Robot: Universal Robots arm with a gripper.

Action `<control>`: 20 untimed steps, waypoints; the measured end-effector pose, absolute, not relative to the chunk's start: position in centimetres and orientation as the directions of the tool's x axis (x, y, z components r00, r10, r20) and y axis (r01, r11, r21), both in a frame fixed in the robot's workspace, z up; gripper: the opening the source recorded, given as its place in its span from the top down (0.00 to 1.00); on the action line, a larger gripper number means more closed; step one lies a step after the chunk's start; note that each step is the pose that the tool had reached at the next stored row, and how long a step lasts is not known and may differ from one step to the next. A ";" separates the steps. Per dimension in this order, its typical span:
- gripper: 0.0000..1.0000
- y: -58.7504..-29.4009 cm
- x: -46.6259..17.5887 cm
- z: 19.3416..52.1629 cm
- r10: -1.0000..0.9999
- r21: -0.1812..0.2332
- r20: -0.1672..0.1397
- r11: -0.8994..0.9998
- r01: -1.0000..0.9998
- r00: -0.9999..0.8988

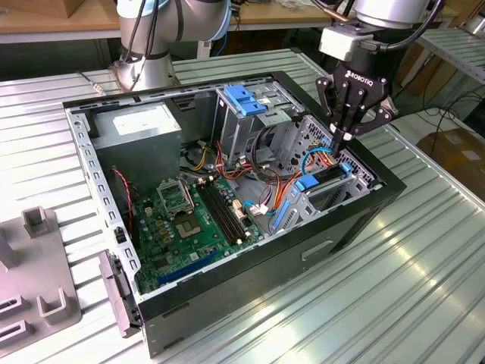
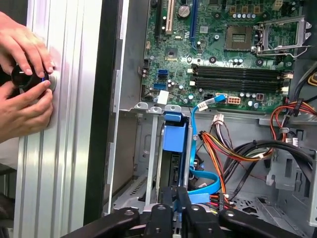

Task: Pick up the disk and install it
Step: 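Insert the second disk wire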

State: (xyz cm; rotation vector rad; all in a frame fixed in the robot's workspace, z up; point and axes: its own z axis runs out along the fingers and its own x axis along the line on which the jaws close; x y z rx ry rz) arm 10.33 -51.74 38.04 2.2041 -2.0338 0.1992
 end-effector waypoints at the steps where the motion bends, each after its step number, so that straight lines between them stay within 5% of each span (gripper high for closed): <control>1: 0.76 -51.7 10.3 37.9 -0.978 0.010 0.191 -0.079 -0.997 0.080; 11: 0.84 -51.7 10.3 37.2 -0.974 0.009 0.210 -0.079 -0.997 0.079; 20: 0.84 -51.9 8.8 36.5 -0.979 -0.030 0.190 -0.079 -0.996 0.072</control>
